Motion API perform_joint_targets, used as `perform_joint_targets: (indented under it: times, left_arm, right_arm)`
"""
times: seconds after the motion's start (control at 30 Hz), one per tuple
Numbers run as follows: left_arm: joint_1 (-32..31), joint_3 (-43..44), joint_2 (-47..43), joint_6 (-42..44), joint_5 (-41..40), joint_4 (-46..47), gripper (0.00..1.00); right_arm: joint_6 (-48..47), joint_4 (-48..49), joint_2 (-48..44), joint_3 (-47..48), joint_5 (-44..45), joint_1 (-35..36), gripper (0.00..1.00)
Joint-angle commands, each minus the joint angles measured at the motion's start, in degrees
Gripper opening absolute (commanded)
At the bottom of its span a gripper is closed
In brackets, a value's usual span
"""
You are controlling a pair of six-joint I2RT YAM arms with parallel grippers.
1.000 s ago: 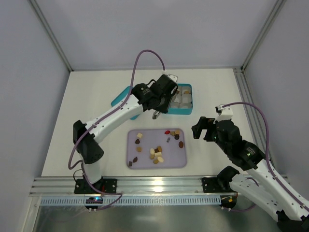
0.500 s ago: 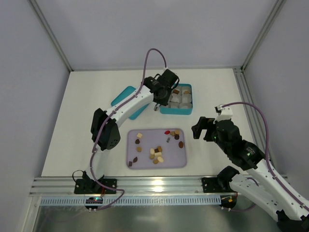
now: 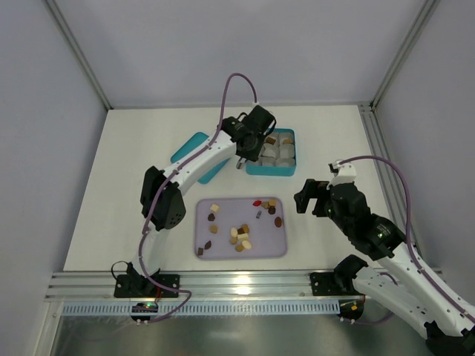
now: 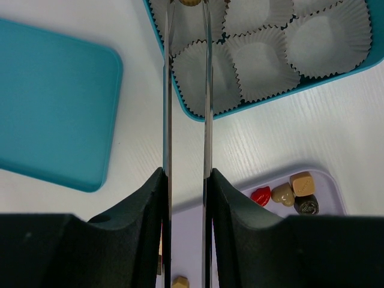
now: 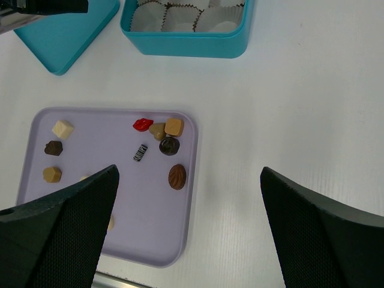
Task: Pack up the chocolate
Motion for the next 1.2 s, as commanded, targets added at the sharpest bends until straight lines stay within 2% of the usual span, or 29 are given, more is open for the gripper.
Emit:
perform_joint_targets:
  times: [0.0, 0.37, 0.8, 1.0, 1.17]
  left_arm:
    - [0.3, 1.4, 0.1, 0.1, -1.3, -0.1, 0.33]
    - [0.2, 1.4, -0.4, 0.3, -1.1, -0.3, 0.41]
    - [-2.4, 0.2, -7.3, 0.6, 0.9, 0.4, 0.41]
    - [-6.1, -5.1, -13.5, -0.5, 0.4, 0.2, 0.41]
    - [-11.5, -13.0, -18.5, -3.3, 0.1, -0.2, 0.41]
  right_arm:
    - [-0.9, 1.4, 0.0, 2.3, 0.5, -0.2, 1.00]
    - [-0.6, 1.3, -0.1, 2.0, 0.4, -0.2, 1.00]
    - [-0.5, 1.3, -0.2, 2.2, 0.7, -0.2, 1.00]
    - [-0.5, 1.1, -0.5, 2.1, 0.7, -0.2, 1.00]
    - [-0.2, 0.5, -1.2, 1.8, 1.2, -0.2, 1.00]
